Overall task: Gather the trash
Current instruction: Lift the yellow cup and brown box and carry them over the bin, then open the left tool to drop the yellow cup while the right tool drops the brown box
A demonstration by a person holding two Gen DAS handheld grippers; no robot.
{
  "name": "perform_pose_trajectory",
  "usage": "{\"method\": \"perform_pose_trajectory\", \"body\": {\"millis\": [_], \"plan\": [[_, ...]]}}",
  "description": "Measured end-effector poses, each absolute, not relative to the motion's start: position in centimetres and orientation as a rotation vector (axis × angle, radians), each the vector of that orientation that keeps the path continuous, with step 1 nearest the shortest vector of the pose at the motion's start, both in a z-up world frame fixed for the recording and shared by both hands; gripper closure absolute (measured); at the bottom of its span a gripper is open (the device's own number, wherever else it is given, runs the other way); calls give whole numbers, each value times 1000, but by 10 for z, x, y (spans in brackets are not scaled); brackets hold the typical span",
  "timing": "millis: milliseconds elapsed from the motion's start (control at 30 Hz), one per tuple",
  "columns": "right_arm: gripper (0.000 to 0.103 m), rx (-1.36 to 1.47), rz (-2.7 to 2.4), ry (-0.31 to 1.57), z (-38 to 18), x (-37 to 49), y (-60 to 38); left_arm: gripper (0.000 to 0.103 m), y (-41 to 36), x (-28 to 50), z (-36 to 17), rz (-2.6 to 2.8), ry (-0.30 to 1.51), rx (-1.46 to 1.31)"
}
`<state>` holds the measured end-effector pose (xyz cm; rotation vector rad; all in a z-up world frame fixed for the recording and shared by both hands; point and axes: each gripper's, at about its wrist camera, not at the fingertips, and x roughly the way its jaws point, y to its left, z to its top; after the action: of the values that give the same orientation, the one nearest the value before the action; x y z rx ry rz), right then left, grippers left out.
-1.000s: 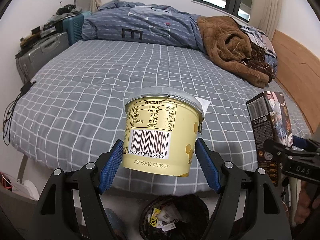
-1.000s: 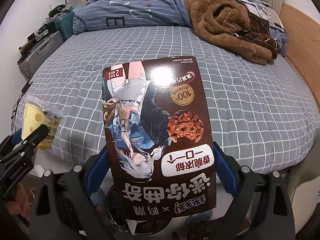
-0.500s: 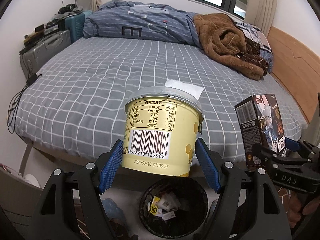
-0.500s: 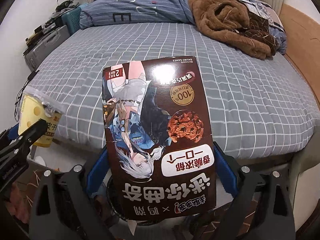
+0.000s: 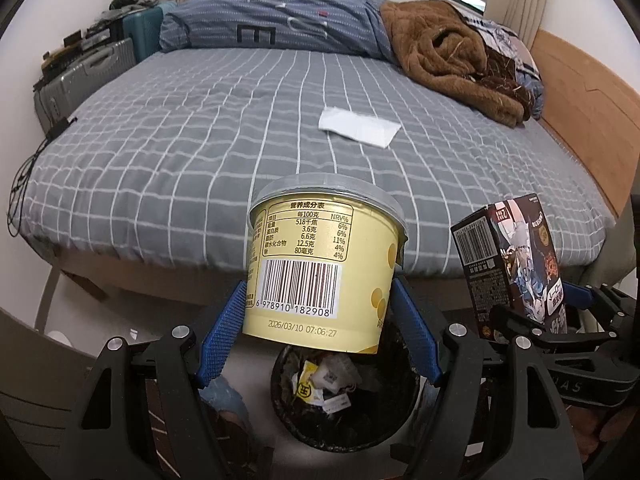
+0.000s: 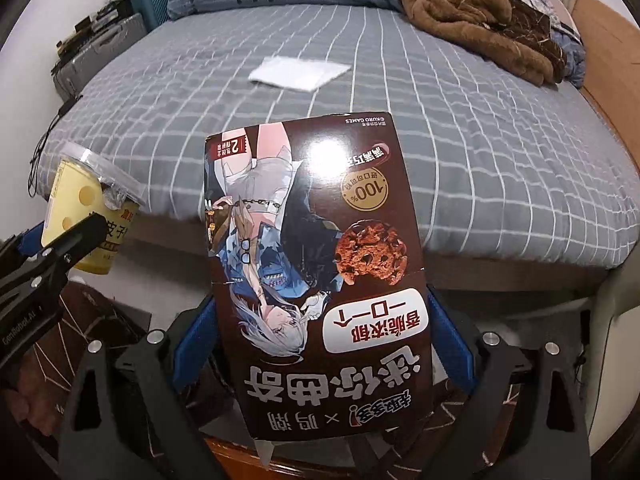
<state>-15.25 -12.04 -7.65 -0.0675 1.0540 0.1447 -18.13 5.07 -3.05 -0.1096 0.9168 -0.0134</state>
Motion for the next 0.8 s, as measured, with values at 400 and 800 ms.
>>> {"method": "perform_pose_trajectory", "body": {"millis": [400, 800], "plan": [[14, -60, 157, 1143, -129, -171, -123, 32, 44, -194, -90, -17, 1008, -102], [14, -50, 139, 1235, -187, -167, -128, 32, 34, -185, -142, -44, 1107, -108]]}}
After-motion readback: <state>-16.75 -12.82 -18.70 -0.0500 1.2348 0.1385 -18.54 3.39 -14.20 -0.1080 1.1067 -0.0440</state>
